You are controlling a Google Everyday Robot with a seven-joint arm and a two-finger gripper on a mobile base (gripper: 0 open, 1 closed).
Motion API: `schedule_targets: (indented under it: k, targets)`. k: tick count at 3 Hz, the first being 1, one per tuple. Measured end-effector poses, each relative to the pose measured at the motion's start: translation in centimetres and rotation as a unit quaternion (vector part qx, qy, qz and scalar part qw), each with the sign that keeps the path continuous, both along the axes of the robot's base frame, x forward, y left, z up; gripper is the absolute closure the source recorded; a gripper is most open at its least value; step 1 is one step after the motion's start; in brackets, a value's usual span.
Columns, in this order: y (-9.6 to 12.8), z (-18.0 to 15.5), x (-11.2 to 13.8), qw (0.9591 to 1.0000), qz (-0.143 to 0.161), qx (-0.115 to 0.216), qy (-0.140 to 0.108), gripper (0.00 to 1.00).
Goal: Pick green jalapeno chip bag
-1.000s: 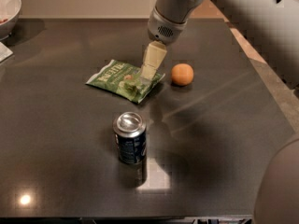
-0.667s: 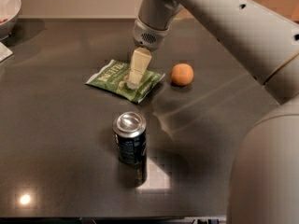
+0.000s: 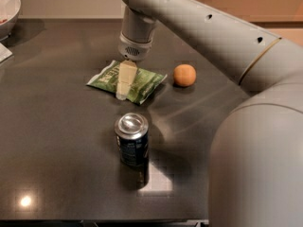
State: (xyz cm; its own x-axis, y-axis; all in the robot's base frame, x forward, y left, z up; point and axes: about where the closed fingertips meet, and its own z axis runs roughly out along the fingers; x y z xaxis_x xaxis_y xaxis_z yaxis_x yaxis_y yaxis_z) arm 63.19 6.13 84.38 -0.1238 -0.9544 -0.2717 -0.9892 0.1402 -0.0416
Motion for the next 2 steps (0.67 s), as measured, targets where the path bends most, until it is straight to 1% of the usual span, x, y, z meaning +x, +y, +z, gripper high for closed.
schedule_targets:
  k: [1, 2]
  targets:
    - [0.3, -1.5, 0.3, 0.9998, -0.007, -0.019, 0.005, 0.0]
    - [0.0, -2.7, 0.7, 0.9993, -0.01, -0.037, 0.007, 0.19]
